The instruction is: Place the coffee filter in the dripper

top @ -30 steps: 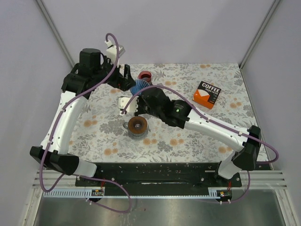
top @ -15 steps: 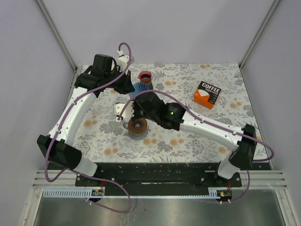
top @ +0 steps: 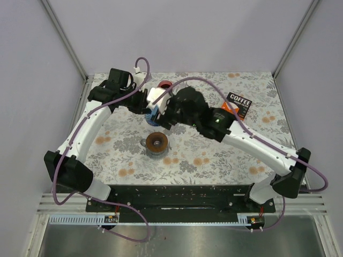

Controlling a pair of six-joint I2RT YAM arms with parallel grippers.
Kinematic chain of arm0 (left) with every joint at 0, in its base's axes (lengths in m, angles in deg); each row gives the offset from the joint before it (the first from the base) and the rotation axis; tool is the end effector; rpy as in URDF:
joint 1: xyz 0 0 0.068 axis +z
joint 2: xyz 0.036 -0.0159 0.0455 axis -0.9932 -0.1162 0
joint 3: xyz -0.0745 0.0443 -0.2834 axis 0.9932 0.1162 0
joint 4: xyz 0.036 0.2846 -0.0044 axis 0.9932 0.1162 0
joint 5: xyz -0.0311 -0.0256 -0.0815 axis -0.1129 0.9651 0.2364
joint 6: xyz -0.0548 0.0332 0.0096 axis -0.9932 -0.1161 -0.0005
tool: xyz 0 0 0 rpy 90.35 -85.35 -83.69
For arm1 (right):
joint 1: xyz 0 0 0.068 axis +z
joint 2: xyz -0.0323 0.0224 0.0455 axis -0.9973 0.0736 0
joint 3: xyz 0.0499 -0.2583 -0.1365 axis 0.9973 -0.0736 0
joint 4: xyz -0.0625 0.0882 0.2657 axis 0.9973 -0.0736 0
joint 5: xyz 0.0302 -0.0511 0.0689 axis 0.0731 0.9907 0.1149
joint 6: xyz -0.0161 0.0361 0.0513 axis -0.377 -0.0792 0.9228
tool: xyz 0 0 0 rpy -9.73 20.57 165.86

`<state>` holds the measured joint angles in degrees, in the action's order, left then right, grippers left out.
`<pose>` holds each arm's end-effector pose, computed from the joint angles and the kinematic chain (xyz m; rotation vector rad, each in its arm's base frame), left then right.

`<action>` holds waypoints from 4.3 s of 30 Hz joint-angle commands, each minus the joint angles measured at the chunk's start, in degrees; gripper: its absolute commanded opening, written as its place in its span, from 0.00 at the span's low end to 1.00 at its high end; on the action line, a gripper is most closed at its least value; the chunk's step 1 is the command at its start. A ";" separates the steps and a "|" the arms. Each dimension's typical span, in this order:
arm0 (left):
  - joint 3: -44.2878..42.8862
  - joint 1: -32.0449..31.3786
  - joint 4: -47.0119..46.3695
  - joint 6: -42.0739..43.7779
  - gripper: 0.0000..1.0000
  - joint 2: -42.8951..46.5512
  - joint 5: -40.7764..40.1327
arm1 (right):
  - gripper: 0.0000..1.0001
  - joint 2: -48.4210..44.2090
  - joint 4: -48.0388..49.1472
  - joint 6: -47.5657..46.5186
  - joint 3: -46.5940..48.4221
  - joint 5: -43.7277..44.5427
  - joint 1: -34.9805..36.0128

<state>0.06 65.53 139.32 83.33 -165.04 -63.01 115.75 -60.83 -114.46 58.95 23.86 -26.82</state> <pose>0.3217 -0.1274 0.3881 0.6347 2.3171 -0.6912 0.2035 0.3345 0.4326 -1.3636 1.3915 0.2841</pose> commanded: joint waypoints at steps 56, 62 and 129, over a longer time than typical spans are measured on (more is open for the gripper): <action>24.76 2.69 -5.76 -5.25 0.00 9.36 8.29 | 0.00 19.13 -16.84 42.96 4.80 -10.22 -11.50; 25.20 2.69 -6.46 -3.41 0.00 6.81 8.02 | 0.00 20.09 -13.77 42.34 1.12 -11.62 -12.64; 9.64 9.54 -4.09 3.98 0.72 9.00 9.17 | 0.99 31.59 -19.48 31.62 21.39 41.62 -38.57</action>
<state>9.00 74.38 137.88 87.87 -158.70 -54.27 139.20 -79.54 -78.99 74.59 50.06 -66.14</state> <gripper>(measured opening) 0.723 0.993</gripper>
